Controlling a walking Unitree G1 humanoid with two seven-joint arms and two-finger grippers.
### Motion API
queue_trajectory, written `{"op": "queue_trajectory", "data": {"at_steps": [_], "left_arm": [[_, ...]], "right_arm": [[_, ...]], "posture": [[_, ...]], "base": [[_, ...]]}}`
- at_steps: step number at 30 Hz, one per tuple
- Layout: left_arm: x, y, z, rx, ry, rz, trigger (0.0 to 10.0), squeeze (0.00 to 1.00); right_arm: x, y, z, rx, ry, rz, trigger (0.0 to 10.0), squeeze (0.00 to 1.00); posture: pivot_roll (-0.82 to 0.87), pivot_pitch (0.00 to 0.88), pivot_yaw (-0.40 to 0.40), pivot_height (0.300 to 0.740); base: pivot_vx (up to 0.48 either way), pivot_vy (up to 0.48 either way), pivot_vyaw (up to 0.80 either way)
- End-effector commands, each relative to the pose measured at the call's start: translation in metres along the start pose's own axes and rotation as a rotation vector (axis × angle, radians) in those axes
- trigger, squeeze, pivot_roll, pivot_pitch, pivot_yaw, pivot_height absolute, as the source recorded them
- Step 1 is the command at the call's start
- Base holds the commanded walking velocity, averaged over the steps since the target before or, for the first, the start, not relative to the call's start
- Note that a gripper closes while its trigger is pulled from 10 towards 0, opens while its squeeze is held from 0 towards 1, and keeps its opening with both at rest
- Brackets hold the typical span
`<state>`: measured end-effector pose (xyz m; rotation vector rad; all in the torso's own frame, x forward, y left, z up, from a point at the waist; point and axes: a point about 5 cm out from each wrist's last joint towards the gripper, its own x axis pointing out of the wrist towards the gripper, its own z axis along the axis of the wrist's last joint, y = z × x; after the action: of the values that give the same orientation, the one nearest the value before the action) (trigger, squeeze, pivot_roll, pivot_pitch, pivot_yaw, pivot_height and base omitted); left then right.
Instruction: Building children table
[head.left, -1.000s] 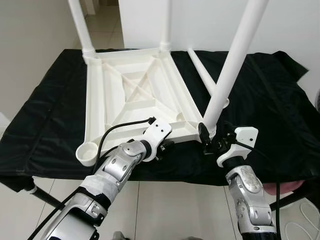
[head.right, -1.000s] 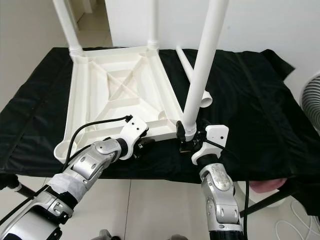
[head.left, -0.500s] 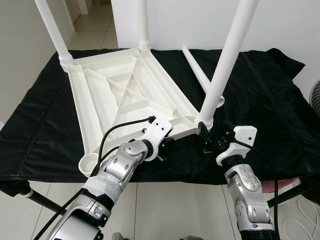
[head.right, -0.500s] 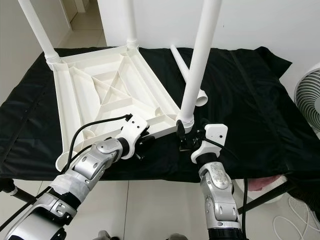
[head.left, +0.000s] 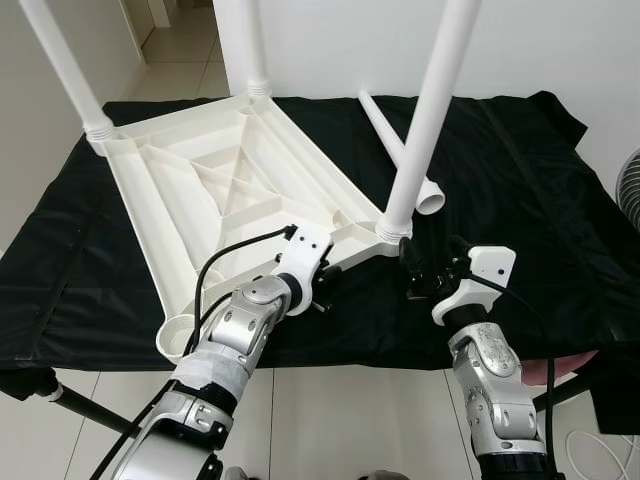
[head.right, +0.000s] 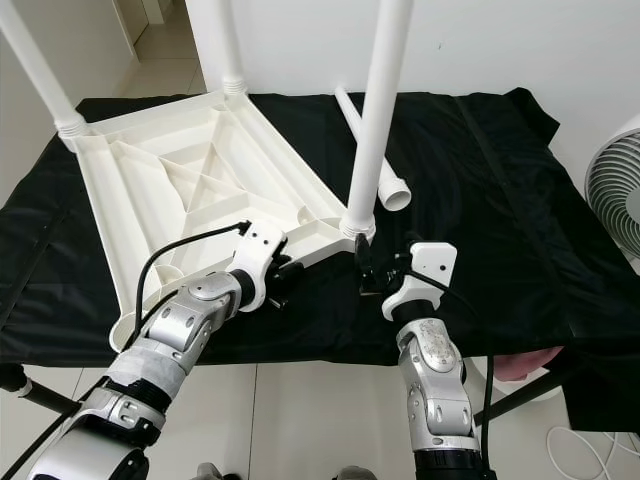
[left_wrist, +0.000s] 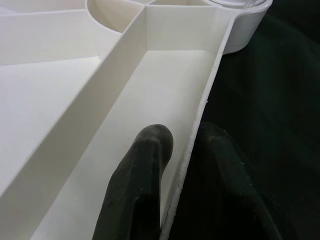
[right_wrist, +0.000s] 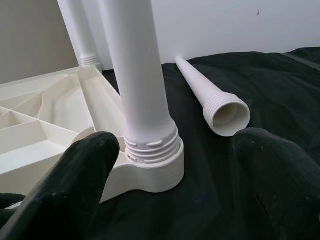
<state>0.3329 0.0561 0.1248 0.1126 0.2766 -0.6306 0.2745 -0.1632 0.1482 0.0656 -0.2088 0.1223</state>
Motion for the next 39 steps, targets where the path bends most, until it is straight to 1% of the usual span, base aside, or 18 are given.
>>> {"op": "queue_trajectory", "data": {"at_steps": [1,9,15,19,24,25,27,28,29,30,31,32,33,35,36,37,38,39], "left_arm": [[-0.016,0.043,-0.028,-0.047,0.101,0.571,0.0,0.0],[-0.02,0.056,-0.029,-0.068,0.102,0.635,0.0,0.0],[-0.017,0.058,-0.032,-0.104,0.109,0.67,0.0,0.0],[-0.015,0.059,-0.031,-0.105,0.106,0.669,0.0,0.0],[-0.002,0.057,-0.019,-0.093,0.09,0.633,0.0,0.0],[0.007,0.049,-0.01,-0.076,0.074,0.59,0.0,0.0],[0.007,0.049,-0.01,-0.076,0.074,0.59,0.0,0.0],[0.011,0.044,-0.005,-0.067,0.062,0.562,0.0,0.0],[0.017,0.037,0.001,-0.054,0.049,0.524,1.2,0.0],[0.022,0.03,0.007,-0.046,0.033,0.488,1.8,0.0],[0.022,0.03,0.007,-0.046,0.033,0.488,1.8,0.0],[0.029,0.016,0.018,-0.025,0.005,0.421,3.5,0.0],[0.033,0.009,0.023,-0.02,-0.012,0.383,8.7,0.0],[0.035,0.004,0.025,-0.018,-0.023,0.359,8.7,0.0],[0.038,-0.003,0.029,-0.007,-0.035,0.316,10.0,0.0],[0.038,-0.003,0.029,-0.007,-0.035,0.316,10.0,0.0],[0.043,-0.017,0.036,-0.01,-0.075,0.228,10.0,0.0],[0.045,-0.024,0.039,-0.014,-0.091,0.17,10.0,1.0]], "right_arm": [[0.002,0.002,-0.002,-0.002,0.002,-0.003,10.0,0.0],[0.007,0.002,0.0,-0.004,-0.01,-0.003,10.0,0.0],[0.009,0.002,0.002,-0.004,-0.02,-0.01,10.0,0.0],[0.01,0.002,0.002,-0.004,-0.023,-0.012,10.0,0.0],[0.013,0.002,0.002,-0.002,-0.029,-0.012,10.0,0.0],[0.013,0.003,0.002,-0.002,-0.03,-0.012,10.0,0.0],[0.013,0.003,0.002,-0.002,-0.03,-0.012,10.0,0.0],[0.013,0.003,0.002,-0.002,-0.031,-0.012,10.0,0.0],[0.013,0.003,0.002,-0.001,-0.032,-0.012,10.0,0.0],[0.013,0.003,0.003,-0.002,-0.033,-0.013,10.0,0.0],[0.013,0.003,0.003,-0.002,-0.033,-0.013,10.0,0.0],[0.013,0.002,0.003,-0.004,-0.035,-0.018,10.0,0.0],[0.012,0.002,0.003,-0.005,-0.036,-0.021,10.0,0.0],[0.012,0.001,0.003,-0.006,-0.037,-0.024,10.0,0.0],[0.012,0.001,0.004,-0.007,-0.038,-0.027,10.0,0.0],[0.012,0.001,0.004,-0.007,-0.038,-0.027,10.0,0.0],[0.01,0.0,0.003,-0.008,-0.039,-0.034,10.0,0.0],[0.01,0.0,0.003,-0.008,-0.039,-0.038,10.0,0.0]], "posture": [[-0.16,0.053,0.065,0.74],[-0.16,0.044,0.064,0.74],[-0.16,0.042,0.065,0.74],[-0.16,0.042,0.065,0.74],[-0.16,0.042,0.065,0.74],[-0.16,0.039,0.065,0.74],[-0.16,0.039,0.065,0.74],[-0.16,0.039,0.065,0.74],[-0.16,0.042,0.069,0.74],[-0.16,0.042,0.069,0.74],[-0.16,0.042,0.069,0.74],[-0.16,0.042,0.069,0.74],[-0.17,0.045,0.077,0.74],[-0.17,0.045,0.077,0.74],[-0.17,0.045,0.081,0.74],[-0.17,0.045,0.081,0.74],[-0.18,0.047,0.083,0.74],[-0.18,0.047,0.087,0.74]], "base": [[0.0,0.0,0.0],[0.0,0.0,0.0],[0.0,0.0,0.0],[0.0,0.0,0.0],[0.0,0.0,0.0],[0.0,0.0,0.0],[0.0,0.0,0.0],[0.0,0.0,0.0],[0.0,0.0,0.0],[0.0,0.0,0.0],[0.0,0.0,0.0],[0.0,0.0,0.0],[0.0,0.0,0.0],[0.0,0.0,0.0],[0.0,0.0,0.0],[0.0,0.0,0.0],[0.0,0.0,0.0],[0.0,0.0,0.0]]}}
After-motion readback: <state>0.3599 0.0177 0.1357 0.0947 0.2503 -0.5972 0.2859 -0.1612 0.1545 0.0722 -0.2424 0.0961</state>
